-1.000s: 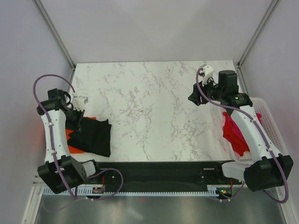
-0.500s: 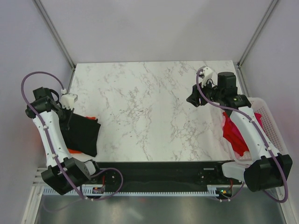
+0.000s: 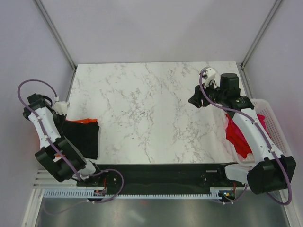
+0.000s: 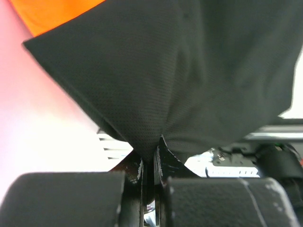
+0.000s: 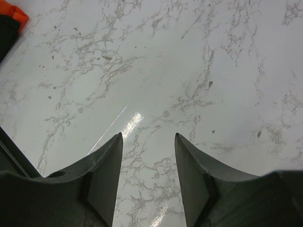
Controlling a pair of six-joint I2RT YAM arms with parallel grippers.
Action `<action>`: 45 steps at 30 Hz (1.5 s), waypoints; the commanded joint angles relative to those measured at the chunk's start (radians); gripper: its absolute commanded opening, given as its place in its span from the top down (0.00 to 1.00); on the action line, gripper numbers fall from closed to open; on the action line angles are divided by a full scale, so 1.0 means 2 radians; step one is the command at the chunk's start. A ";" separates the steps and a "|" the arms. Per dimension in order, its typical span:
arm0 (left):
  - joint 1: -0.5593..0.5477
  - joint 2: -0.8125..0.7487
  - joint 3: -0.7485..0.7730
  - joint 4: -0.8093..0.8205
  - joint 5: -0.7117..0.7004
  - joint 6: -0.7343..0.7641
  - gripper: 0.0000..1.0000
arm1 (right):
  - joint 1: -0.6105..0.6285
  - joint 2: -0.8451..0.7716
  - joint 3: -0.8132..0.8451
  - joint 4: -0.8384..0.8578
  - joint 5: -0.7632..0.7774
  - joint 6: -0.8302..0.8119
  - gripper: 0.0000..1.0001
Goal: Fold and stack the t-shirts
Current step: Neatly place the folded tshirt to the corner, then reset both grippers
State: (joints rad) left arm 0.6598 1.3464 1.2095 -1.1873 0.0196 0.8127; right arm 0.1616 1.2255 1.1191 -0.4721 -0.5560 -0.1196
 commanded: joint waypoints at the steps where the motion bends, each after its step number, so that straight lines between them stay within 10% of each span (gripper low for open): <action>1: 0.014 0.017 0.009 0.058 -0.019 0.012 0.98 | 0.001 -0.009 0.000 0.020 -0.013 0.005 0.44; 16: 0.015 0.029 -0.030 0.119 -0.074 -0.021 0.91 | 0.000 0.004 -0.003 0.026 -0.023 0.021 0.43; 22: 0.015 0.012 -0.019 0.133 -0.067 -0.059 0.38 | 0.001 0.000 -0.001 0.024 -0.013 0.014 0.43; 23: 0.015 0.006 -0.009 0.149 -0.057 -0.069 0.04 | 0.001 -0.002 0.000 0.023 -0.008 0.011 0.42; 24: 0.015 -0.013 -0.004 0.161 -0.052 -0.088 0.00 | 0.001 -0.004 0.000 0.023 -0.004 0.008 0.42; 33: -0.092 -0.080 0.010 0.205 0.009 -0.144 0.00 | 0.001 -0.021 0.000 0.015 0.049 -0.011 0.25; 34: -0.122 -0.082 0.013 0.202 0.012 -0.147 0.00 | 0.001 -0.021 0.000 0.017 0.050 -0.008 0.02; 45: -0.242 -0.008 0.098 0.153 0.124 -0.268 0.00 | 0.001 0.007 0.019 0.024 0.105 0.020 0.02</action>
State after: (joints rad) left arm 0.2047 1.2781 1.3506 -0.8612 0.1757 0.4015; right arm 0.1616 1.2152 1.1191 -0.4625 -0.3885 -0.1009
